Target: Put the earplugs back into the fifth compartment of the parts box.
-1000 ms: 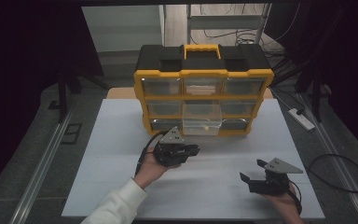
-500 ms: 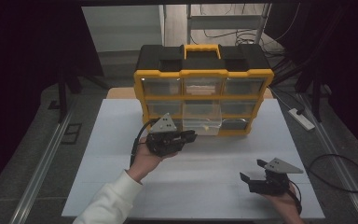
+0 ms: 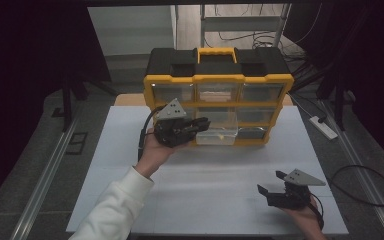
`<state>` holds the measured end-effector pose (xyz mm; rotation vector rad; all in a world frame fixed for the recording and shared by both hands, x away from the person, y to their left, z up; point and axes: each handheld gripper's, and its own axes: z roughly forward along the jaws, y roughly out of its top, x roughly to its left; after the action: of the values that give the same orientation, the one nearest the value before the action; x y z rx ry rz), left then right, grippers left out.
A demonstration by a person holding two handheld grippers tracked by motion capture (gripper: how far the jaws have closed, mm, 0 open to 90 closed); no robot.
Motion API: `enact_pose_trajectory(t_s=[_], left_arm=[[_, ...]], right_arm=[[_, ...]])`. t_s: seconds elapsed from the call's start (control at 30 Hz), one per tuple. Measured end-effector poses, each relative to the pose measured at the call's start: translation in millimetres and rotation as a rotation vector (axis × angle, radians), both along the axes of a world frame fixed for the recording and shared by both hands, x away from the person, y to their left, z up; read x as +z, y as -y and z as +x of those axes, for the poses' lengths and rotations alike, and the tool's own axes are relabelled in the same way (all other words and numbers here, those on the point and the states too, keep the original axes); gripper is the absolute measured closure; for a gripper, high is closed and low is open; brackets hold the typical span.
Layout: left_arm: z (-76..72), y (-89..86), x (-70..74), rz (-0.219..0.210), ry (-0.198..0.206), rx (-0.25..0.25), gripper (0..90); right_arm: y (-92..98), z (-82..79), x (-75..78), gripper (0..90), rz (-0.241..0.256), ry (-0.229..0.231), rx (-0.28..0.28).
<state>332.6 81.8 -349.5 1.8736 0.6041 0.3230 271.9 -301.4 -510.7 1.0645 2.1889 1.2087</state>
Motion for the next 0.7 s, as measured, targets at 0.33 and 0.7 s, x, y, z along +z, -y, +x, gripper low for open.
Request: enact_pose_trajectory(t_s=[0.33, 0.7], left_arm=[[19.2, 8.6, -2.4, 0.027, -0.026, 0.020, 79.7], [36.1, 20.0, -8.3, 0.042, -0.048, 0.041, 78.8]], right_arm=[[0.0, 0.3, -0.3, 13.3, 0.001, -0.002, 0.000], [-0.2, 0.1, -0.3, 13.3, 0.000, -0.003, 0.001]])
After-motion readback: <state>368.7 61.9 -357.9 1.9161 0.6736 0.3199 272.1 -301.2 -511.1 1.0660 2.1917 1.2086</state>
